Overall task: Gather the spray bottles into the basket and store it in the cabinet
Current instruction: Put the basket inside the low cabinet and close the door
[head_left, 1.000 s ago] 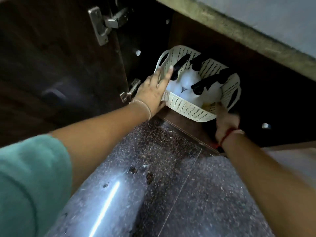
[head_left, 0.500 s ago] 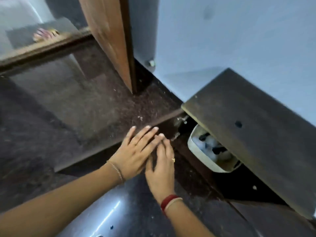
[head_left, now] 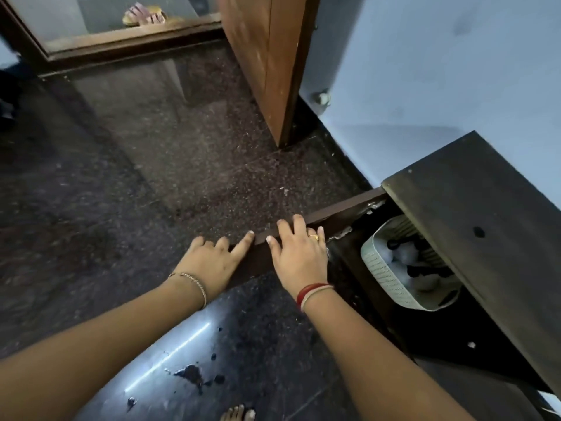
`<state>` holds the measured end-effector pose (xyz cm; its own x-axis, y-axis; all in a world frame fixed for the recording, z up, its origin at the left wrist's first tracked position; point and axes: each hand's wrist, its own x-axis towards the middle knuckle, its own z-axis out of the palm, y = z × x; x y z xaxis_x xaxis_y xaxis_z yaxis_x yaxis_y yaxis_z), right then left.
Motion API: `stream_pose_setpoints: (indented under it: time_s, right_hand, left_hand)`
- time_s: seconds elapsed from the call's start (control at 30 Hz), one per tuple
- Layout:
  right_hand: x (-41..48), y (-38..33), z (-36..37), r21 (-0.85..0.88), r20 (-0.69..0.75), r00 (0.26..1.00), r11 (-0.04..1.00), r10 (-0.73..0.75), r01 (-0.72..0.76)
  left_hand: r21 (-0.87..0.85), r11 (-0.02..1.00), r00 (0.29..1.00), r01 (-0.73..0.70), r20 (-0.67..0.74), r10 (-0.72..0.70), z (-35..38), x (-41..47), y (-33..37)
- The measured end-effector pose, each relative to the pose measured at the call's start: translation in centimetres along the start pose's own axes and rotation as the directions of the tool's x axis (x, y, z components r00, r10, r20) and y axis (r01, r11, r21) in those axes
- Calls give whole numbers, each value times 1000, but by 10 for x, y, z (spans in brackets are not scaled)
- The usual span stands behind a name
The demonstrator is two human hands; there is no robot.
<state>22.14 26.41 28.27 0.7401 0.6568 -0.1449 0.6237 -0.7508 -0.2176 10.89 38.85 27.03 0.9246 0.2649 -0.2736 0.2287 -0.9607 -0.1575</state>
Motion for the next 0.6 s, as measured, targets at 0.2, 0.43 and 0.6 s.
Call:
stream_pose_setpoints:
  time_s: [0.2,0.43,0.6]
  right_hand:
    - [-22,17,-10,-3,45,997,998,60,-60]
    - [-81,83,-8,-78,-16,996,993,92,-93]
    - [-131,152,6,84,-32,993,991,110,-107]
  left_hand:
    - [-138,979,984,-149,77,161,-8,-33,53]
    - [-508,839,951,-195,111,288,-4,-47,163]
    - [-733,670,982,115,186,35,-16,-33,238]
